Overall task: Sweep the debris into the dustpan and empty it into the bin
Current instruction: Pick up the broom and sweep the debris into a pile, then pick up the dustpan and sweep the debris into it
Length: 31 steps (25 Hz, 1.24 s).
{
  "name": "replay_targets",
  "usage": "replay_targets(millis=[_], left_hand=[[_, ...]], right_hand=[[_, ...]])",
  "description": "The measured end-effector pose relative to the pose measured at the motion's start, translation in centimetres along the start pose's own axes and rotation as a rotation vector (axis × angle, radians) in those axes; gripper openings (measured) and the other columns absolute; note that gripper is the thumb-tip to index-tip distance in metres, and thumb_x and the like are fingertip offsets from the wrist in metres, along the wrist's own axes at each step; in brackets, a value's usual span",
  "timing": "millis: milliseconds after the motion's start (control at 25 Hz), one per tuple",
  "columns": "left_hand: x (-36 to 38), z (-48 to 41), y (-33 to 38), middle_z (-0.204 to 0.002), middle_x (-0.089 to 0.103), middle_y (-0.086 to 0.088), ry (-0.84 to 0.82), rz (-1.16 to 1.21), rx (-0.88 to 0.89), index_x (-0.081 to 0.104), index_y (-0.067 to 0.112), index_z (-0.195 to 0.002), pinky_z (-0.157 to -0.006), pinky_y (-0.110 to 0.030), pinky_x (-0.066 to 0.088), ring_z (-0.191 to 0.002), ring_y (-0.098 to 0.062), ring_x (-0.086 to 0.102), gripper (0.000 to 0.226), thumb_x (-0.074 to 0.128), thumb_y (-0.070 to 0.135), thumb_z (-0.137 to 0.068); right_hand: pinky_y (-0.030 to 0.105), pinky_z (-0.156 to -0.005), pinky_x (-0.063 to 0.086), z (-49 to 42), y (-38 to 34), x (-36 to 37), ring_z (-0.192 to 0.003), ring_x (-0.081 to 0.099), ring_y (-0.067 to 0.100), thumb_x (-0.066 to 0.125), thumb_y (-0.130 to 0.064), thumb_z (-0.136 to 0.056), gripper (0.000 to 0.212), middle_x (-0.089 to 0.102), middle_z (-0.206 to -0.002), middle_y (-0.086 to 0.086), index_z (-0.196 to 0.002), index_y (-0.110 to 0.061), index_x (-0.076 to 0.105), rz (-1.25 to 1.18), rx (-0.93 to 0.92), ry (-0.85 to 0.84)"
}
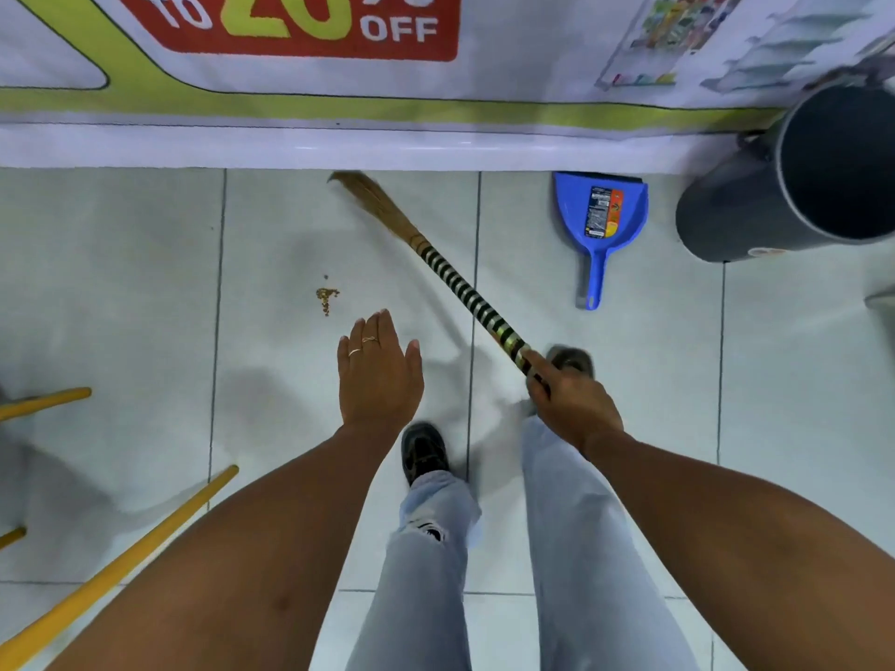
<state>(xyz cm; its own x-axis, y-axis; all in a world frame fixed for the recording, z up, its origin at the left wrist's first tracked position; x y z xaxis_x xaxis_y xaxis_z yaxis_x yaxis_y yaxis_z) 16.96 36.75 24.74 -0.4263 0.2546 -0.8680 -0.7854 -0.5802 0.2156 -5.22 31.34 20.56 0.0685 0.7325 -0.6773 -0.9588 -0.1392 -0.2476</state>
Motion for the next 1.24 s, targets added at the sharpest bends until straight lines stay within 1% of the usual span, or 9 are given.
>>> replay_targets(millis=[160, 320, 440, 640, 720, 800, 920, 1120, 1240], left_hand=[[4.1, -1.8, 7.5, -0.147, 0.038, -0.019, -0.114, -0.018, 0.089, 0.025, 0.001, -0.143, -0.118, -0.043, 0.021, -0.141, -0.031, 0.027, 0.056, 0.038, 0.031, -0.097], [7.8, -5.9, 16.9, -0.147, 0.038, -0.020, -0.169, 0.009, 0.118, 0.026, 0.001, -0.143, -0.118, -0.042, 0.020, -0.141, -0.031, 0.027, 0.055, 0.038, 0.029, -0.097], [11.9, -9.5, 23.5, -0.143, 0.042, -0.021, -0.223, 0.015, 0.070, 0.029, 0.000, -0.141, -0.116, -0.043, 0.024, -0.137, -0.032, 0.033, 0.054, 0.042, 0.027, -0.095], [21.0, -16.1, 31.9, -0.145, 0.040, -0.020, -0.385, 0.042, -0.030, 0.028, -0.001, -0.140, -0.115, -0.040, 0.024, -0.137, -0.032, 0.031, 0.056, 0.047, 0.025, -0.093], [24.3, -18.4, 33.7, -0.142, 0.042, -0.020, -0.422, 0.041, -0.047, 0.032, -0.001, -0.136, -0.113, -0.040, 0.028, -0.134, -0.033, 0.034, 0.055, 0.051, 0.024, -0.091], [27.4, -20.3, 34.5, -0.136, 0.047, -0.020, -0.442, 0.030, -0.066, 0.037, -0.001, -0.130, -0.109, -0.041, 0.033, -0.130, -0.034, 0.039, 0.049, 0.054, 0.022, -0.089], [31.5, -23.1, 35.2, -0.131, 0.050, -0.019, -0.413, 0.068, -0.107, 0.039, -0.001, -0.126, -0.105, -0.042, 0.037, -0.125, -0.034, 0.044, 0.050, 0.060, 0.018, -0.085], [38.5, -25.6, 34.8, -0.134, 0.047, -0.020, -0.299, 0.084, -0.245, 0.031, -0.001, -0.134, -0.102, -0.043, 0.043, -0.122, -0.036, 0.048, 0.075, 0.071, 0.028, -0.078], [40.9, -26.2, 34.5, -0.134, 0.050, -0.018, -0.244, 0.177, -0.331, 0.028, 0.003, -0.138, -0.099, -0.044, 0.045, -0.120, -0.035, 0.051, 0.072, 0.065, 0.030, -0.082]], right_hand=[[0.038, -0.074, 0.049, -3.8, 4.9, -1.4, -0.093, 0.062, 0.037, 0.040, -0.040, -0.097, 0.050, 0.064, -0.103, 0.019, -0.145, -0.039, 0.027, -0.084, 0.067, 0.011], [0.041, -0.080, 0.050, -7.2, 12.2, -5.5, -0.094, 0.062, 0.038, 0.042, -0.038, -0.097, 0.051, 0.066, -0.102, 0.021, -0.146, -0.033, 0.028, -0.171, 0.154, 0.057], [0.042, -0.084, 0.048, -10.9, 18.9, -8.0, -0.099, 0.061, 0.040, 0.039, -0.045, -0.096, 0.051, 0.067, -0.107, 0.020, -0.144, -0.031, 0.027, -0.220, 0.233, 0.005], [0.037, -0.069, 0.046, -15.6, 28.7, -9.4, -0.092, 0.064, 0.040, 0.038, -0.051, -0.095, 0.044, 0.070, -0.100, 0.016, -0.116, -0.014, 0.047, -0.191, 0.246, -0.014], [0.037, -0.067, 0.046, -16.1, 33.2, -9.1, -0.088, 0.065, 0.040, 0.037, -0.051, -0.095, 0.044, 0.071, -0.095, 0.015, -0.111, -0.012, 0.048, -0.168, 0.317, 0.014], [0.040, -0.071, 0.051, -16.5, 36.8, -8.2, -0.087, 0.065, 0.042, 0.037, -0.050, -0.095, 0.044, 0.071, -0.094, 0.017, -0.110, -0.010, 0.047, -0.178, 0.393, 0.036], [0.040, -0.072, 0.051, -17.9, 39.7, -5.3, -0.087, 0.064, 0.042, 0.037, -0.048, -0.096, 0.042, 0.070, -0.093, 0.017, -0.111, -0.010, 0.047, -0.251, 0.466, 0.036], [0.040, -0.069, 0.051, -22.5, 40.9, 0.9, -0.085, 0.065, 0.041, 0.039, -0.046, -0.096, 0.041, 0.070, -0.094, 0.016, -0.113, -0.010, 0.047, -0.353, 0.475, 0.060], [0.040, -0.068, 0.052, -25.0, 40.0, 3.3, -0.085, 0.066, 0.040, 0.039, -0.045, -0.096, 0.041, 0.070, -0.095, 0.015, -0.113, -0.009, 0.047, -0.388, 0.416, 0.087]])
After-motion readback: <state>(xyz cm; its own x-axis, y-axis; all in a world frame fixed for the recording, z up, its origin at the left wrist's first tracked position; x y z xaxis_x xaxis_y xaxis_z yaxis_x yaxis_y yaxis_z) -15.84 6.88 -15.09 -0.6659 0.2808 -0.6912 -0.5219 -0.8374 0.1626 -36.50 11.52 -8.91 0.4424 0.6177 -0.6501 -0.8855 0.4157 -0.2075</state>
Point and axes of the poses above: each hand's wrist, its own z-axis away from the middle knuckle, its own x-axis out of the palm, y = z × x, the point moved 6 cm from there along -z, towards the middle knuckle
